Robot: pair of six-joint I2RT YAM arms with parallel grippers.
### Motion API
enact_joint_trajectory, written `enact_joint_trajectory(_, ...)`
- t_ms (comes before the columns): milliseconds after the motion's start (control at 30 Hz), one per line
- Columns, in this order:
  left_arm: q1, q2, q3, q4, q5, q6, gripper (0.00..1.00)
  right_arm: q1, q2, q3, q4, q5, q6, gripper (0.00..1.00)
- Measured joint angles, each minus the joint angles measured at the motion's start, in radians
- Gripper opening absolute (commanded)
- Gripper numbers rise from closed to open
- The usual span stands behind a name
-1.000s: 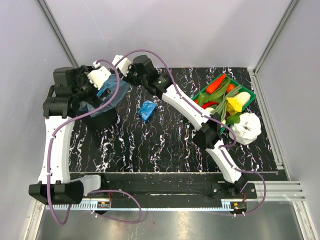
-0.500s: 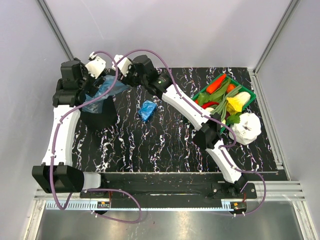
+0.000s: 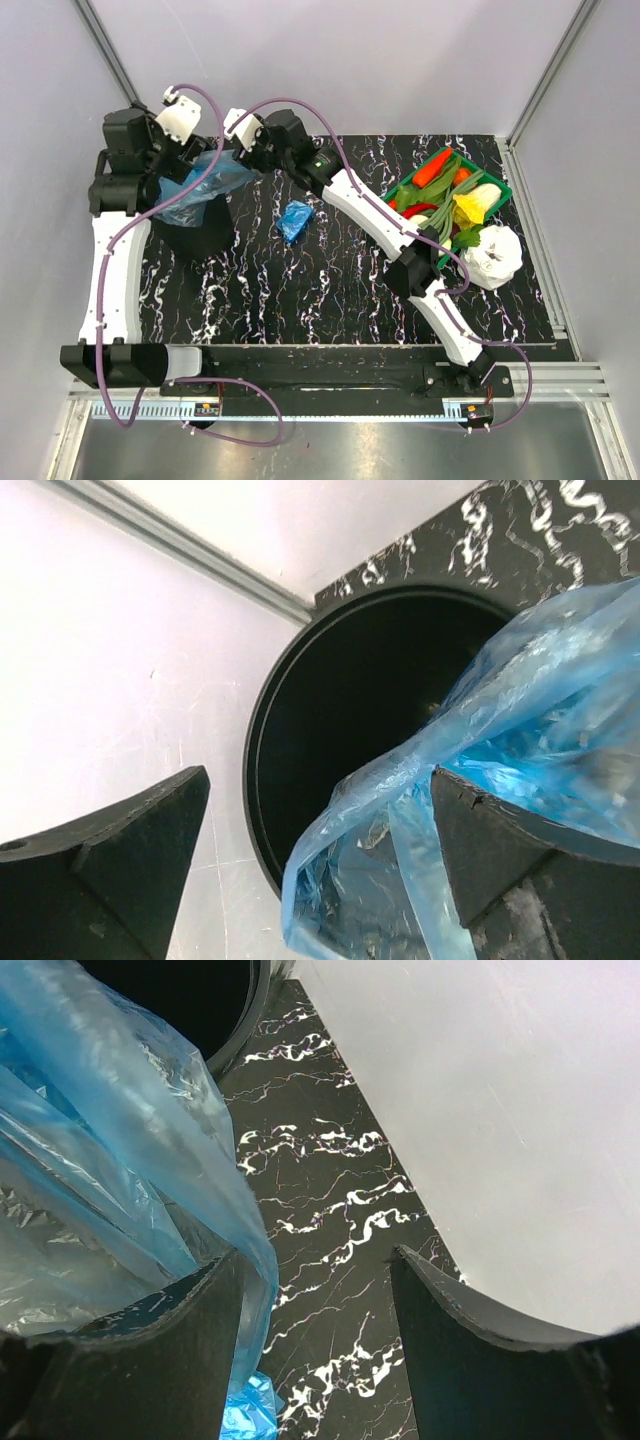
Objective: Put the trash bags into the trash bin
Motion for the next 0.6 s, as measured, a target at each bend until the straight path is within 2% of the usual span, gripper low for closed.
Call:
enact_joint_trajectory(267,0.0,-0.11,0.103,-0.151,0.173,-0.031,0.96,0.0,0.0,0.0,0.002,0.001,-0.007,0.66)
enact_joint_trajectory(433,-0.001,-0.152,0.093,-0.276,0.292,-0.01,0.95,0.0,0.0,0.0,0.002,0.002,-0.01,0.66)
enact_joint_trajectory(600,-0.001,-0.131,0.045,-0.344,0.342,0.02,0.95,0.0,0.0,-0.003,0.003,0.003,-0.012,0.66)
